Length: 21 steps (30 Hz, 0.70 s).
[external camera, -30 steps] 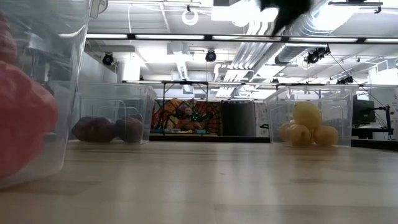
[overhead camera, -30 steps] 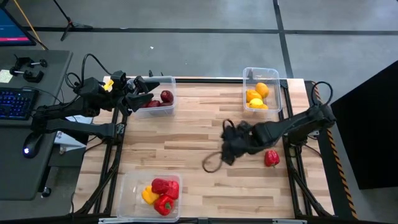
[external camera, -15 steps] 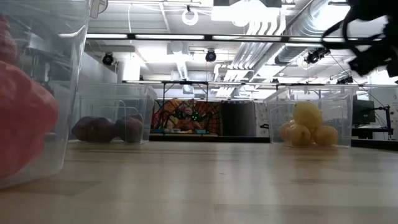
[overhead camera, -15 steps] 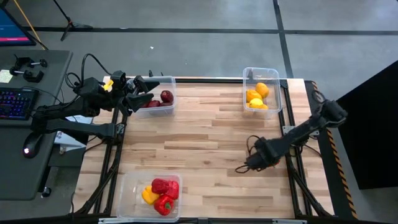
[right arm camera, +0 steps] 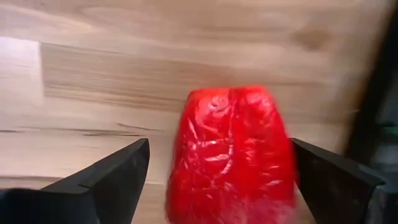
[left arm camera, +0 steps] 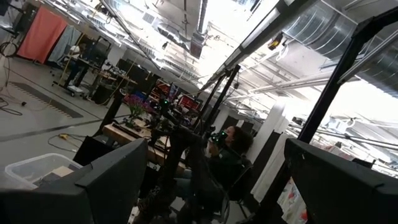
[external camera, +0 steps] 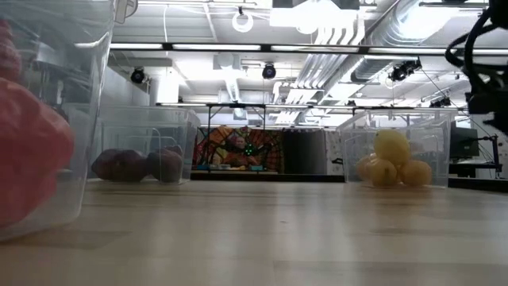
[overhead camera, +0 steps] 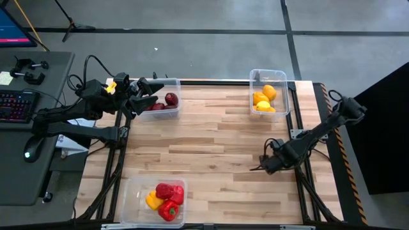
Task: Sort produce into baskets
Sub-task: Put the red bell pepper into the bottom transparent bin
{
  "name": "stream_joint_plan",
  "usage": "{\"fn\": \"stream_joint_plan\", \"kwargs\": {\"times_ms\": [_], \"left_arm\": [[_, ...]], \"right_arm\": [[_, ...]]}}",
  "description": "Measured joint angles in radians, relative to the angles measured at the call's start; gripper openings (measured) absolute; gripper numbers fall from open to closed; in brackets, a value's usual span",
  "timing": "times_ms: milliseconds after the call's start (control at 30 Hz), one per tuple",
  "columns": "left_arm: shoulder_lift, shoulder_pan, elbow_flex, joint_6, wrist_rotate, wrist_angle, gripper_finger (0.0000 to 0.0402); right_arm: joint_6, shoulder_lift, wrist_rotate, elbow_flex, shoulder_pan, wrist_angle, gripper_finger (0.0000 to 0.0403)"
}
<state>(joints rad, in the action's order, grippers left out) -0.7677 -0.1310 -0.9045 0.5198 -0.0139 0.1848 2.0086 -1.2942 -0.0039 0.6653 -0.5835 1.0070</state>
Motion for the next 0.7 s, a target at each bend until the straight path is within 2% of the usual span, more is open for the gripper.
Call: {"fn": "stream_joint_plan", "kwargs": {"times_ms": [167, 367, 467, 600, 700], "left_arm": [[0.000, 0.000, 0.000, 0.000, 0.000, 0.000, 0.0365], [0.000, 0.000, 0.000, 0.003, 0.000, 0.000, 0.0365], [0.000, 0.000, 0.000, 0.003, 0.000, 0.000, 0.0365], [0.005, 0.000, 0.000, 0.003, -0.007, -0.002, 0.0365], [0.025, 0.000, 0.000, 0.003, -0.061, -0.002, 0.0365]], "right_arm": [[0.080, 0.000, 0.002, -0.088, 0.000, -0.147, 0.0362], [0.088, 0.001, 0.016, -0.120, 0.000, -0.204, 0.0354], [0.062, -0.002, 0.067, -0.086, 0.000, -0.195, 0.0320], [-0.005, -0.001, 0.155, -0.012, 0.000, -0.189, 0.0229], [-0.115, -0.001, 0.304, 0.056, 0.000, -0.318, 0.0218]]}}
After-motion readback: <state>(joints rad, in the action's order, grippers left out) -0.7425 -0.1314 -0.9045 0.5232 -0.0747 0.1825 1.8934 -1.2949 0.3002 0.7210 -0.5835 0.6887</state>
